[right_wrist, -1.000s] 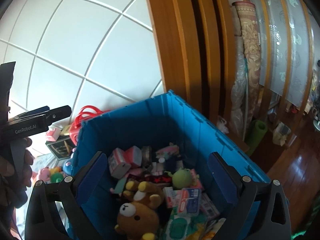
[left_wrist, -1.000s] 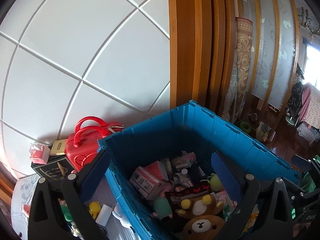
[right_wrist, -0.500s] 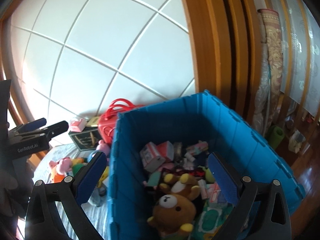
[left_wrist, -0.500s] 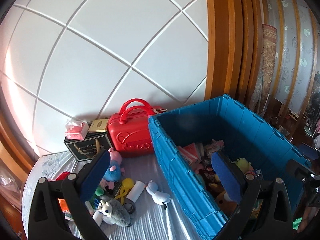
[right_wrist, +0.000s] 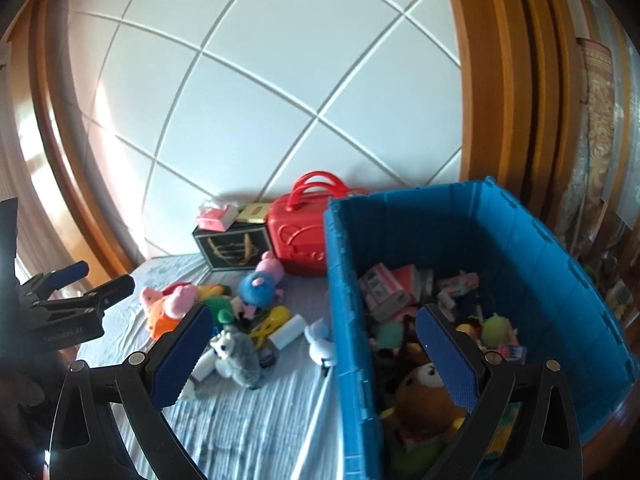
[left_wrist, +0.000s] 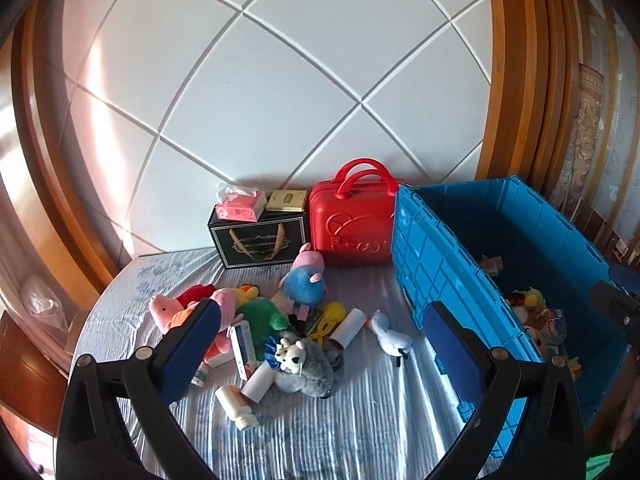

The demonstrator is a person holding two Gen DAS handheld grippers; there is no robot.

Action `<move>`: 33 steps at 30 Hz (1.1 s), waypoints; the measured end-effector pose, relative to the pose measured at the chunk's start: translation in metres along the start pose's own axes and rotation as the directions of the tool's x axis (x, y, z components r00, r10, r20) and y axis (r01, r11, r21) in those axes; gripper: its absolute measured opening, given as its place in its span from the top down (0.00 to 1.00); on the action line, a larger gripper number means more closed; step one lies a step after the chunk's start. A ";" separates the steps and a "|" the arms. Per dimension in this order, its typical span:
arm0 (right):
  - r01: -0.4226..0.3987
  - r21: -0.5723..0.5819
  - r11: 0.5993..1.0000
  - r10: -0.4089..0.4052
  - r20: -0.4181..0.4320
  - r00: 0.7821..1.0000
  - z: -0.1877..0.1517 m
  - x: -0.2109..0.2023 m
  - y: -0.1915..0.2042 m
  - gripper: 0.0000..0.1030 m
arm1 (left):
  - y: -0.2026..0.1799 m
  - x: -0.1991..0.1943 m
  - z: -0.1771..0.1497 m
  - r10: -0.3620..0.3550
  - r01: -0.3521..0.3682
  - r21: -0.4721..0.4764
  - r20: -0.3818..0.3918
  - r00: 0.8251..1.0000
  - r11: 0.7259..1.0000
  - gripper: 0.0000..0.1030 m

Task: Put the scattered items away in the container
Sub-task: 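Move both tools back toward the remaining items on the bed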

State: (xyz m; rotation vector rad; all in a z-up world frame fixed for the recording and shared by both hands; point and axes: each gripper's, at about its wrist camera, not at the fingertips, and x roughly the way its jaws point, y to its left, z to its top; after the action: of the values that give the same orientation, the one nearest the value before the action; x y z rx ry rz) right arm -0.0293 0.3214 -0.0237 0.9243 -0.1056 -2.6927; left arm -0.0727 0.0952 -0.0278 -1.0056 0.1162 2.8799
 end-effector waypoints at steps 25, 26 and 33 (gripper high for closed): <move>-0.024 -0.074 0.997 0.018 -0.080 0.997 -0.024 -0.004 0.099 0.00 | 0.088 -0.039 -0.039 0.093 -0.096 -0.071 -0.053 0.994 0.993 0.00; -0.025 -0.075 0.997 0.019 -0.081 0.997 -0.024 -0.004 0.101 0.00 | 0.090 -0.040 -0.040 0.093 -0.097 -0.072 -0.054 0.994 0.993 0.00; -0.040 -0.087 0.995 0.031 -0.093 0.995 -0.030 -0.003 0.110 0.00 | 0.101 -0.044 -0.045 0.084 -0.091 -0.112 -0.059 0.995 0.990 0.00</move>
State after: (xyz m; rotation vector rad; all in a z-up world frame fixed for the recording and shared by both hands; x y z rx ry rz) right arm 0.0184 0.2175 -0.0279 1.0066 0.0173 -2.5948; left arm -0.0212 -0.0119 -0.0311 -1.1260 -0.0022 2.9694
